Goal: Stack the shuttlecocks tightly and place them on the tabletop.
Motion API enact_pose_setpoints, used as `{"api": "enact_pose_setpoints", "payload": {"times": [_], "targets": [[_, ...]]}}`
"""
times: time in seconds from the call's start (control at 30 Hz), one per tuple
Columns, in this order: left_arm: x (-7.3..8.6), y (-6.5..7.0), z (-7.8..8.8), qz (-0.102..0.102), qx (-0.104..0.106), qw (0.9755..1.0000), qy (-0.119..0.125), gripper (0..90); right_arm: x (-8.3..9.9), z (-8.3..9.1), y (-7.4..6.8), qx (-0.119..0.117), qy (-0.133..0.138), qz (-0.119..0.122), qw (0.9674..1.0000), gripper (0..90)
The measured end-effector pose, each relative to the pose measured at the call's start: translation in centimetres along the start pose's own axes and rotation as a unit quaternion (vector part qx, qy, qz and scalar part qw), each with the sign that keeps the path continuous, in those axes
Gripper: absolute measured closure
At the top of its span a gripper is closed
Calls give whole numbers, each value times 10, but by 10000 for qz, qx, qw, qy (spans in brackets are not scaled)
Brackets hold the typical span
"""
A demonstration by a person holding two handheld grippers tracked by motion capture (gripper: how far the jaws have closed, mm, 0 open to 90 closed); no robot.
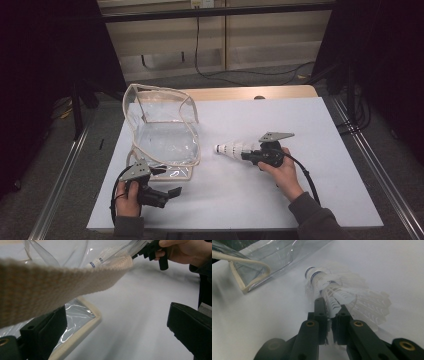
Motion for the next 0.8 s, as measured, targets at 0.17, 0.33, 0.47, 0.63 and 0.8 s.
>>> {"api": "enact_pose_setpoints", "payload": {"times": [0.17, 0.33, 0.47, 0.63, 0.8], "targets": [[0, 0, 0, 18, 1, 10000, -1, 30, 0, 2, 0, 5, -8, -20, 10000, 794], [0, 0, 0, 11, -9, 10000, -11, 29, 2, 6, 1, 20, 42, -62, 10000, 763], [0, 0, -1, 31, -4, 10000, 9, 29, 4, 9, 2, 31, 41, -114, 9999, 704], [0, 0, -1, 12, -12, 10000, -5, 30, 5, 13, 2, 61, 74, -104, 9999, 640], [0, 0, -1, 10, -8, 10000, -4, 29, 6, 12, -1, -2, 75, -146, 9999, 539]]}}
Point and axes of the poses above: each handheld gripper's, and its own axes: z roughly backward along the jaws, x roughly out of its underside, y roughly to its right, the point moved 1 cm from there along -z, roughly forward along the jaws, and after that the axes turned 12 degrees about -x, right-handed, at the moved point
